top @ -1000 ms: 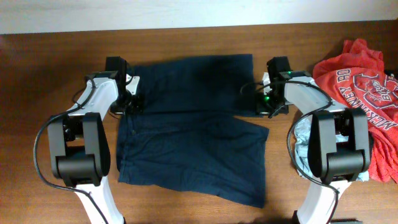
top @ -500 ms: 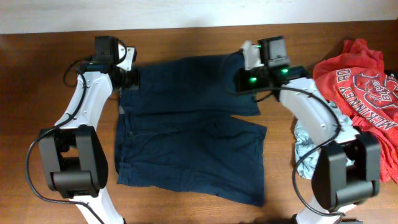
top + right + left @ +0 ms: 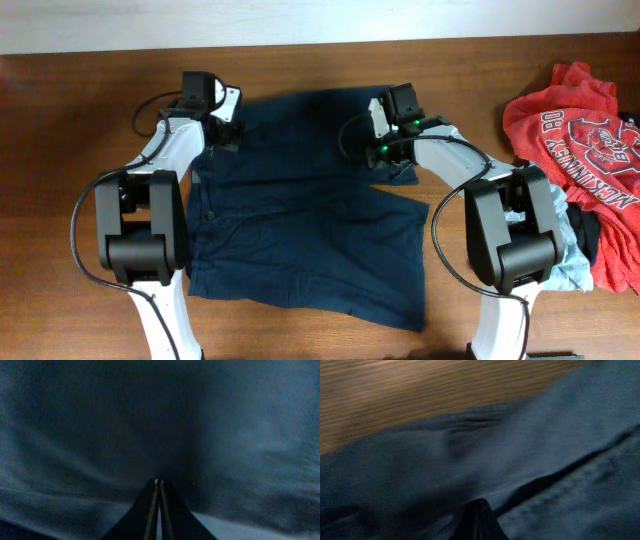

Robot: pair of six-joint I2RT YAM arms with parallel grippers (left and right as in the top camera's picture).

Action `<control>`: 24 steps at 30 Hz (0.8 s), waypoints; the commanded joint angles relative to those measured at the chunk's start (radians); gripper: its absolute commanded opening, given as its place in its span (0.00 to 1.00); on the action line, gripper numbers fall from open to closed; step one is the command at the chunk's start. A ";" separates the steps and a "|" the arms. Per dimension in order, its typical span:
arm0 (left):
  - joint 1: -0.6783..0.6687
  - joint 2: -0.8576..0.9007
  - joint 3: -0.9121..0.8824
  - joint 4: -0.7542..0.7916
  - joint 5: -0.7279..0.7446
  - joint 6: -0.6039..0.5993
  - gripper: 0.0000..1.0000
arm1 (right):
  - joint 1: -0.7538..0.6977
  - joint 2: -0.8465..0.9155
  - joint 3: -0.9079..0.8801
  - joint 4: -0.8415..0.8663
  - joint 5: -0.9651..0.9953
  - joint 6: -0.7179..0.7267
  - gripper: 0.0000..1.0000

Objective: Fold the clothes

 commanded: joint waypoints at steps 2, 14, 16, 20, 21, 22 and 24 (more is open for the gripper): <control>0.045 0.013 0.005 -0.009 -0.142 0.017 0.11 | -0.060 0.005 -0.022 -0.059 0.090 -0.003 0.08; 0.166 -0.024 0.037 -0.154 -0.133 0.016 0.11 | -0.206 -0.047 -0.025 -0.147 0.032 0.004 0.04; 0.158 -0.092 0.080 -0.185 -0.038 0.016 0.11 | -0.203 -0.138 -0.003 -0.112 -0.092 -0.001 0.04; 0.131 -0.175 0.106 -0.175 0.174 0.013 0.12 | -0.175 -0.217 0.011 0.047 -0.313 -0.019 0.04; 0.114 -0.188 0.106 -0.166 0.230 0.013 0.13 | -0.154 -0.224 0.011 0.128 -0.379 -0.018 0.04; 0.101 -0.190 0.106 -0.166 0.243 0.013 0.14 | -0.140 -0.223 0.011 0.170 -0.400 -0.018 0.04; 0.071 -0.180 0.104 -0.171 0.237 0.013 0.15 | -0.103 -0.212 0.011 0.230 -0.393 -0.014 0.04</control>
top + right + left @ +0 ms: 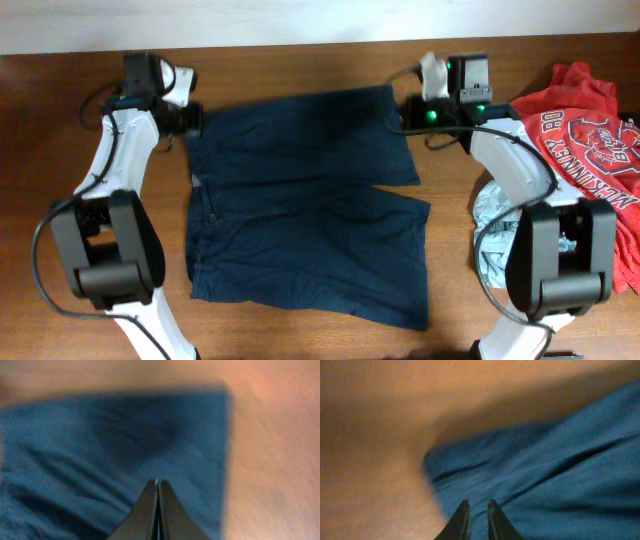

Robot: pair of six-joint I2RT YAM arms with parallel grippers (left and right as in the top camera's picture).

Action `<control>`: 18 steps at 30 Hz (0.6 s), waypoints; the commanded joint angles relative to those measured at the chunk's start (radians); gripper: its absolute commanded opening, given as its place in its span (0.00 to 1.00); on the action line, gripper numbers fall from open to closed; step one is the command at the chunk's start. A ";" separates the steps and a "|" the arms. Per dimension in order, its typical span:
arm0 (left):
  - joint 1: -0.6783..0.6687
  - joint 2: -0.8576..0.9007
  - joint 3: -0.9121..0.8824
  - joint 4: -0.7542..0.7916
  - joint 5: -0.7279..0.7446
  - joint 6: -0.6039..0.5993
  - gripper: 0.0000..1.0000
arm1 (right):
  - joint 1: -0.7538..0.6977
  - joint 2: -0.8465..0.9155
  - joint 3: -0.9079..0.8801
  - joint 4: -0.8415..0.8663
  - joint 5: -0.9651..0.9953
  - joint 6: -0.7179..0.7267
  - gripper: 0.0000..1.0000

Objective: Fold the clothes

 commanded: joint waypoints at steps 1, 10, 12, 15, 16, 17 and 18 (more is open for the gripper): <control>-0.069 -0.027 0.020 -0.003 0.120 0.006 0.14 | 0.083 -0.005 0.006 0.069 -0.113 -0.006 0.04; -0.189 0.140 0.018 -0.009 0.085 0.004 0.01 | 0.246 0.189 0.006 0.238 0.085 0.066 0.04; -0.194 0.195 0.018 -0.035 0.084 -0.017 0.01 | 0.254 0.251 0.006 0.275 0.117 0.076 0.04; -0.194 0.226 0.018 -0.055 0.084 -0.017 0.01 | 0.247 0.310 0.006 0.314 0.172 0.116 0.04; -0.194 0.240 0.018 -0.056 0.078 -0.017 0.01 | 0.242 0.328 0.006 0.329 0.182 0.119 0.04; -0.194 0.245 0.018 -0.059 0.064 -0.017 0.01 | 0.237 0.344 0.006 0.341 0.192 0.119 0.04; -0.194 0.256 0.018 -0.063 0.042 -0.017 0.01 | 0.230 0.358 0.006 0.348 0.211 0.118 0.04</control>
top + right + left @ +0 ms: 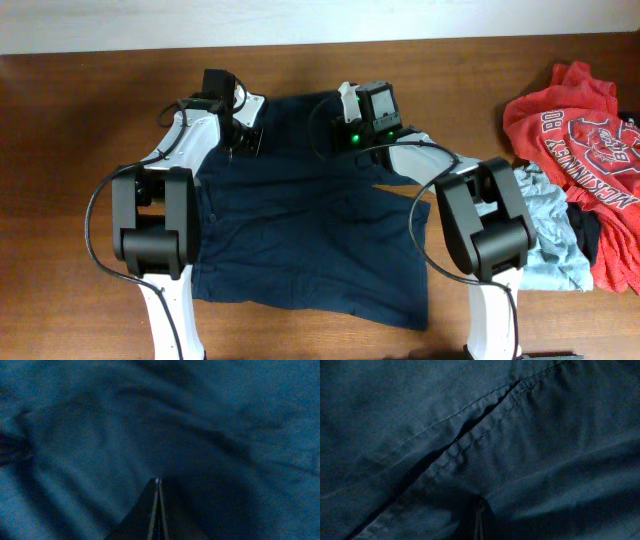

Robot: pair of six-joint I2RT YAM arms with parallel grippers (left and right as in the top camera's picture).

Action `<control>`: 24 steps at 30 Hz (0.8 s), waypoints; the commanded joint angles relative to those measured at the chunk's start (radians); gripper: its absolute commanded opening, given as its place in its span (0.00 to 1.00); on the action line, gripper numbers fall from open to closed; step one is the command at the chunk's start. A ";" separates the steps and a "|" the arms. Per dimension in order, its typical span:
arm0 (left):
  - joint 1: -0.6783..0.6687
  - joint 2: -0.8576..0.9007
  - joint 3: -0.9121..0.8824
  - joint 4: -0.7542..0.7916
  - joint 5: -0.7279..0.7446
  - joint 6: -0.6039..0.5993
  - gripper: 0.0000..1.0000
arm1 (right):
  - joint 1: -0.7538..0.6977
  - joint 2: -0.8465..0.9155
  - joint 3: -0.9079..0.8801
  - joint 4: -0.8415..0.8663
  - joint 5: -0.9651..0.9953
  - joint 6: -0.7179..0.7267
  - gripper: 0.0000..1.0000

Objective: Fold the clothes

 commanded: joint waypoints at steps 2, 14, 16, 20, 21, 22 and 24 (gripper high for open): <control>0.001 0.068 -0.006 -0.032 -0.071 -0.009 0.01 | -0.033 0.059 -0.001 0.023 0.139 0.024 0.04; 0.049 0.071 -0.005 -0.089 -0.192 -0.009 0.01 | -0.290 0.042 0.000 -0.221 0.264 -0.031 0.04; 0.062 0.067 0.001 -0.105 -0.192 -0.009 0.00 | -0.314 0.001 0.000 -0.261 0.208 -0.061 0.04; 0.071 0.016 0.069 -0.193 -0.192 -0.008 0.00 | -0.325 -0.135 0.000 -0.333 0.193 -0.068 0.04; 0.071 -0.022 0.111 -0.237 -0.192 -0.008 0.01 | -0.325 -0.169 0.000 -0.350 0.192 -0.068 0.04; 0.071 -0.051 0.140 -0.263 -0.192 -0.008 0.00 | -0.325 -0.224 0.000 -0.375 0.188 -0.068 0.04; 0.071 -0.109 0.182 -0.301 -0.193 -0.008 0.01 | -0.325 -0.311 0.000 -0.412 0.172 -0.068 0.04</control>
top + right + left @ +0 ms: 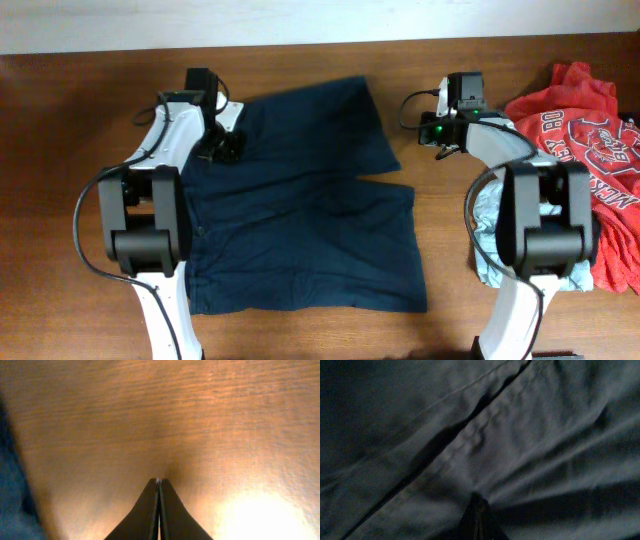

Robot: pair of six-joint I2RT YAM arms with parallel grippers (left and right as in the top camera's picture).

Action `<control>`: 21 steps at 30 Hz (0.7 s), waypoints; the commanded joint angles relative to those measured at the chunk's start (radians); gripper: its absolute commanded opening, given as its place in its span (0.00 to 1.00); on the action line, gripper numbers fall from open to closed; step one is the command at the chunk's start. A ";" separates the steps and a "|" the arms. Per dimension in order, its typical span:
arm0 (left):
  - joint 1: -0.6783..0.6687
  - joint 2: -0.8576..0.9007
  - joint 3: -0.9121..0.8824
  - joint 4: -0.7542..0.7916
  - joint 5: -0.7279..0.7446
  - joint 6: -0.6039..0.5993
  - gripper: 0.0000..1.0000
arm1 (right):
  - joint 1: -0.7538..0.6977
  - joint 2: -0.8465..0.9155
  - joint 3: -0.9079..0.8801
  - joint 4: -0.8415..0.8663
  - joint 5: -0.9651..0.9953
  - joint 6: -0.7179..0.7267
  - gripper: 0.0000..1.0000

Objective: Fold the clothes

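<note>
Navy shorts (300, 200) lie spread flat on the wooden table, waistband to the left and both legs pointing right. My left gripper (222, 147) rests on their upper left part near the waistband. In the left wrist view its tips (477, 496) are shut and press down on the dark fabric (530, 435), beside a seam, with creases running out from them. My right gripper (437, 135) is off the shorts, to the right of the upper leg. It (158, 481) is shut with nothing in it over bare wood, and a strip of the shorts (7, 490) shows at the left edge.
A red printed T-shirt (580, 130) lies heaped at the right edge on other clothes, with a light blue garment (487, 225) beside the right arm's base. Bare table (80, 200) stretches left of the shorts and along the far edge.
My right gripper has moved from the upper leg of the shorts to bare wood on their right. My left gripper has stayed on the fabric near the waistband, a little lower and left. The shorts look flatter.
Both shut grippers lay on the far part of the shorts. Then both were at the outer top corners, left and right, the left slightly parted. Then both were back on the fabric near its top middle. Now the left stays on and the right is off to the right.
</note>
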 commanded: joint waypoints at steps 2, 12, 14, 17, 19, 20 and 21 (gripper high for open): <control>0.003 -0.189 0.117 -0.061 -0.044 -0.005 0.05 | 0.006 -0.292 0.006 -0.069 -0.030 -0.018 0.04; 0.004 -0.610 0.130 -0.201 -0.044 -0.005 0.47 | 0.042 -0.770 0.006 -0.307 -0.029 -0.037 0.10; 0.004 -0.687 0.130 -0.240 -0.045 -0.005 0.50 | 0.057 -0.851 0.006 -0.359 -0.029 -0.040 0.11; 0.004 -0.800 0.130 -0.341 -0.057 -0.006 0.50 | 0.059 -0.938 0.006 -0.470 -0.043 -0.032 0.22; 0.004 -0.843 0.130 -0.451 -0.113 -0.061 0.50 | 0.059 -0.969 0.006 -0.572 -0.103 -0.032 0.37; 0.004 -0.846 0.130 -0.470 -0.122 -0.079 0.49 | 0.059 -0.970 0.006 -0.591 -0.117 -0.032 0.40; 0.004 -0.848 0.129 -0.517 -0.127 -0.089 0.49 | 0.059 -0.969 0.006 -0.640 -0.156 -0.032 0.45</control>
